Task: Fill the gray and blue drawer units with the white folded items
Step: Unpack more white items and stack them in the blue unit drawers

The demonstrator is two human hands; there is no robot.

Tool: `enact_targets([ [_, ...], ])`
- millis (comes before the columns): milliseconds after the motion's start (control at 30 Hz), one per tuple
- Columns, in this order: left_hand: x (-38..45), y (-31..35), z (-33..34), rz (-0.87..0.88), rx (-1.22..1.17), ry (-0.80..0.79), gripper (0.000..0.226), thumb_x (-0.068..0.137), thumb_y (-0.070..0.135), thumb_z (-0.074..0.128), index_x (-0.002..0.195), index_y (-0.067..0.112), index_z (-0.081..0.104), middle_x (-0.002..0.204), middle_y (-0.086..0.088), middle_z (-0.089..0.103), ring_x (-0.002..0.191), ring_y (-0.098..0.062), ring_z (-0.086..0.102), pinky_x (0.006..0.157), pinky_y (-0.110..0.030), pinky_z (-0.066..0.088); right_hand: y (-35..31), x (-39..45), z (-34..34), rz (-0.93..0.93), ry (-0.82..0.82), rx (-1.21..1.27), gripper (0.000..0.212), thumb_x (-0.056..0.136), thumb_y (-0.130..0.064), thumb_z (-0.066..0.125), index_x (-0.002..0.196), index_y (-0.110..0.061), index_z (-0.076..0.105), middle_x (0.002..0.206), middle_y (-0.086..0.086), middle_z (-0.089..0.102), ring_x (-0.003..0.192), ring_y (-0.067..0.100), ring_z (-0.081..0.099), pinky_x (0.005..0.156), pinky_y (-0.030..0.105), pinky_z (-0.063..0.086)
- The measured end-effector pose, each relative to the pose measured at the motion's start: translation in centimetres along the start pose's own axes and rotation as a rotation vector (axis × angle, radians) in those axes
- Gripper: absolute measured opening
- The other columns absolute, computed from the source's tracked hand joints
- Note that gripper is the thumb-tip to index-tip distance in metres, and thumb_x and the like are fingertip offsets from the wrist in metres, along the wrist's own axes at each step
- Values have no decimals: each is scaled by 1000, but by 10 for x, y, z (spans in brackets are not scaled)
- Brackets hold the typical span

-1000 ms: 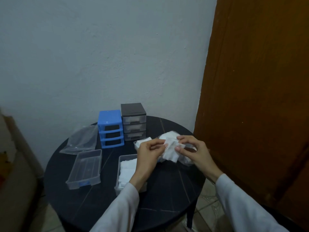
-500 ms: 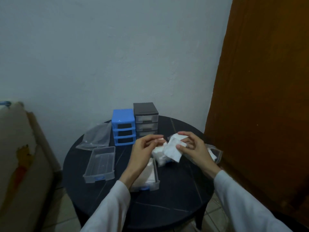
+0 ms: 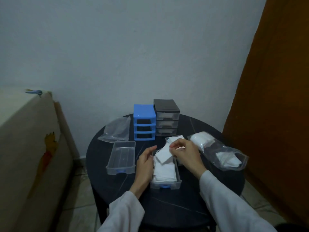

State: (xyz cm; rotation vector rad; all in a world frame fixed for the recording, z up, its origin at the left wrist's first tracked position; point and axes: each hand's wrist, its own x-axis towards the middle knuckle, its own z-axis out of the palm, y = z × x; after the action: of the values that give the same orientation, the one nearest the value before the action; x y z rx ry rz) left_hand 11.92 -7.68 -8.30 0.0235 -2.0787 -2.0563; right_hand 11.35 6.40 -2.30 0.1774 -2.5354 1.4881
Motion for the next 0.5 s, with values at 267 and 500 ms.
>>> enact_targets([
  [267, -3, -2, 1, -43, -70, 5, 39, 94, -5, 37, 124, 13, 53, 114, -1, 61, 101, -5, 58, 85, -18, 47, 5, -3, 17, 62, 117, -100, 7, 76, -13, 72, 80, -9, 70, 76, -1, 64, 75, 7, 57, 57, -1, 36],
  [500, -5, 0, 0, -35, 13, -6, 45, 93, -4, 34, 131, 14, 50, 125, 3, 54, 113, -7, 51, 98, -21, 39, 1, -8, 24, -76, 25, -353, 15, 76, -9, 69, 70, -18, 59, 72, -4, 57, 66, 5, 51, 58, 5, 40],
])
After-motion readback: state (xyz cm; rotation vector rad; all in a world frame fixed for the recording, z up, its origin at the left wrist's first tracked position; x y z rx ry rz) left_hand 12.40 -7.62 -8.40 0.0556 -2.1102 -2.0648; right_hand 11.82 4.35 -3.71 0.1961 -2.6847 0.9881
